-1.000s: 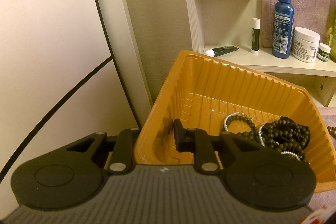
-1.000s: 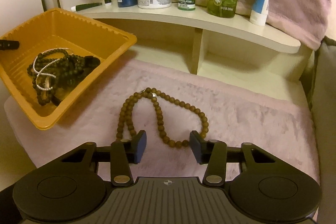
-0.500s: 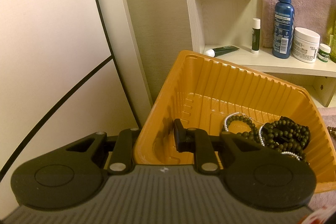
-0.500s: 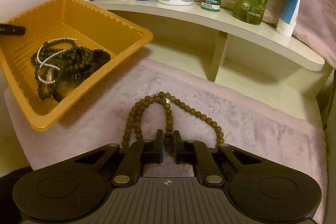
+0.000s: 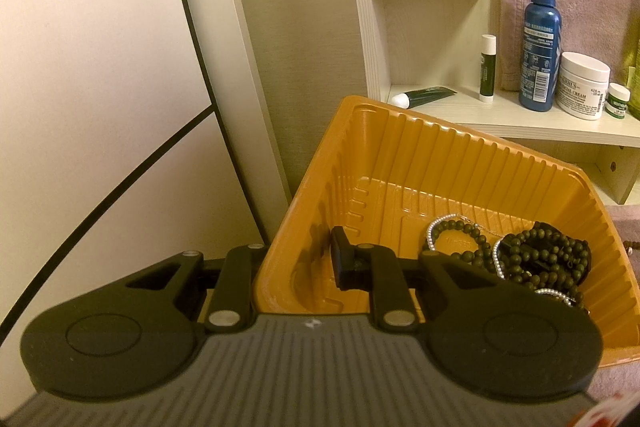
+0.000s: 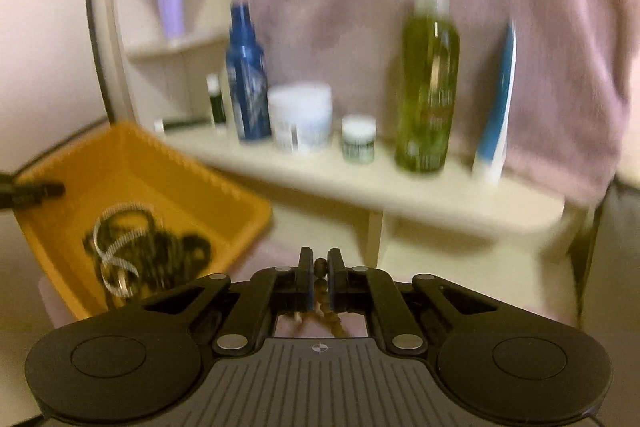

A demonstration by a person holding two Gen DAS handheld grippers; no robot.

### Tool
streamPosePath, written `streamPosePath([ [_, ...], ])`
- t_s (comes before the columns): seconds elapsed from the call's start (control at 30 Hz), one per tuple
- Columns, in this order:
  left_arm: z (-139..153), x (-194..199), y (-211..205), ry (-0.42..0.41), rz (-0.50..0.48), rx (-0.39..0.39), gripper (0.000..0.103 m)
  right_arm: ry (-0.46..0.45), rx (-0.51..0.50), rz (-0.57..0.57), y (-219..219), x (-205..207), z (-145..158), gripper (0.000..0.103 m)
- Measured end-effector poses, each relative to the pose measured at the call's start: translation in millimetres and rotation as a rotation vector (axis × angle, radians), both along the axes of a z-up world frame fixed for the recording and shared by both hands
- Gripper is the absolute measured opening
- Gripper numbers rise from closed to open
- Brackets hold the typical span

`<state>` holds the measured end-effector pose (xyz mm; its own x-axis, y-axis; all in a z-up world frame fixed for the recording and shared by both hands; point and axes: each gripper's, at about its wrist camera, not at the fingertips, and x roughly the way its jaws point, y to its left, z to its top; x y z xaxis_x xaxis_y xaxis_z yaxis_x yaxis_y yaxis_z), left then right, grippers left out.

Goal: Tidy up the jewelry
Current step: 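Lift the brown bead necklace high with the right gripper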

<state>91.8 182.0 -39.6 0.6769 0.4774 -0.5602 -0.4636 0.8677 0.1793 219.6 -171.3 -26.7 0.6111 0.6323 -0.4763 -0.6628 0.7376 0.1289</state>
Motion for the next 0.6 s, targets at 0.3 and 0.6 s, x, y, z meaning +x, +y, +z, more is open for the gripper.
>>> streamPosePath([
  [0.3,-0.2,-0.1,0.1,0.0,0.001,-0.002,0.018,-0.114,0.094,0.04,-2.3,-8.4,61.3,0.007],
  [0.6,0.5,-0.1,0.0,-0.001,0.003,-0.005,0.018,-0.155,0.177,0.092,4.9,-13.2,96.3,0.007],
])
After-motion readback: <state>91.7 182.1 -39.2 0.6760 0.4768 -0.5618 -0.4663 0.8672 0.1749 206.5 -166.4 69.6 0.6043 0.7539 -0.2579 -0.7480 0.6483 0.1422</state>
